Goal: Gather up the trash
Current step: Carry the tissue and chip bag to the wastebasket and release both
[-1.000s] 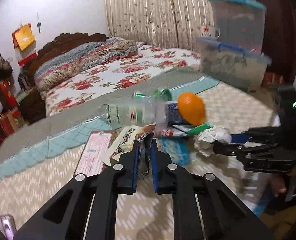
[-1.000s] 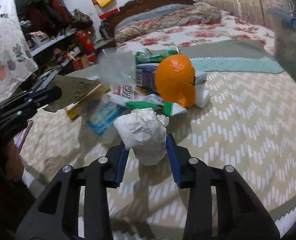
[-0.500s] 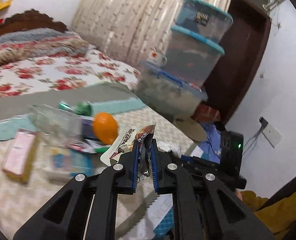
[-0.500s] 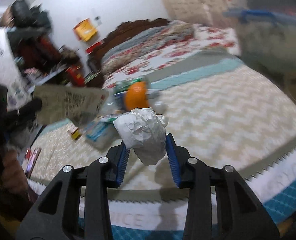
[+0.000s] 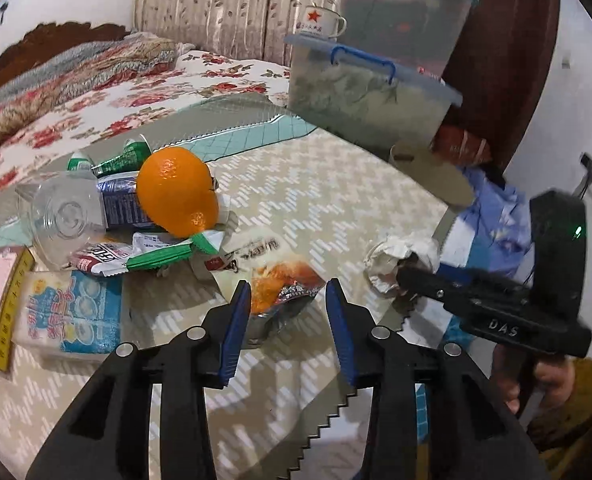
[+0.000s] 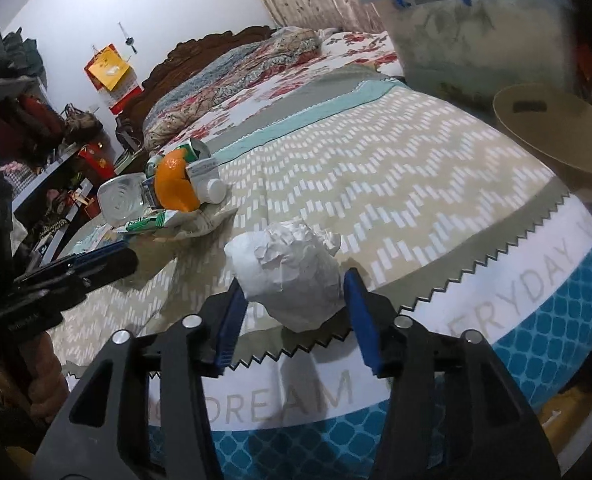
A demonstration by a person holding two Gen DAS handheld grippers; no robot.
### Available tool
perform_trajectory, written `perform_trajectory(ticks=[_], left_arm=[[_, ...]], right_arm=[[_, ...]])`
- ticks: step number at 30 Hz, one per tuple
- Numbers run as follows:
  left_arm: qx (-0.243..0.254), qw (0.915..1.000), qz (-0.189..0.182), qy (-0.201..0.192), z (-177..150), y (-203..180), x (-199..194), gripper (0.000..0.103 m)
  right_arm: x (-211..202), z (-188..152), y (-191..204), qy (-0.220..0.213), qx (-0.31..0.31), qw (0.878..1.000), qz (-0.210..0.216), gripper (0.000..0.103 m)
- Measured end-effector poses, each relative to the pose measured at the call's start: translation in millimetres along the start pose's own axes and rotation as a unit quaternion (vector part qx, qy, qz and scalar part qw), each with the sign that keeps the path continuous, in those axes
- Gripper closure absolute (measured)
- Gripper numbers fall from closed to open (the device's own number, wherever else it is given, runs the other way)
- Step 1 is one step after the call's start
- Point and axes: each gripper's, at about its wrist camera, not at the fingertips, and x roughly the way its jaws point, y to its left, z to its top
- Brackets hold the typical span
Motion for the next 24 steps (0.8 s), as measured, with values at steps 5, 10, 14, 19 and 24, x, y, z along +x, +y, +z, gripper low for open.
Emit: perform_trajectory(ticks=[5,10,14,19,24], left_arm=[[0.018,0.9992,0.034,0.007,2,-3,7,0.057],[0.06,0.9959,0.066,0.016,2,-15,18,0.055],[0.077,0.9952,0.049,0.034,5,-23,29,0.089],[0.096,0.9952,-0.021,0.001,27,-47,15,0.091],[0.097,0.9904,-0.098,-0.01,60,-68,22,0.091]], right_arm=[[5,-6,7,0.004,-0.022,1.0,-0.01,0.042],[6,-9,5,0.003,-0.03,0.999,-0.014,0.042],[4,-9,-1,0.001,-0.026,1.0,-0.004,0.065],[-15,-2,-21,-0.047,0.0,0.999,-0.009,0.065],[-26,3,-52,-0.071,0.037,0.996,-0.026,0.065]])
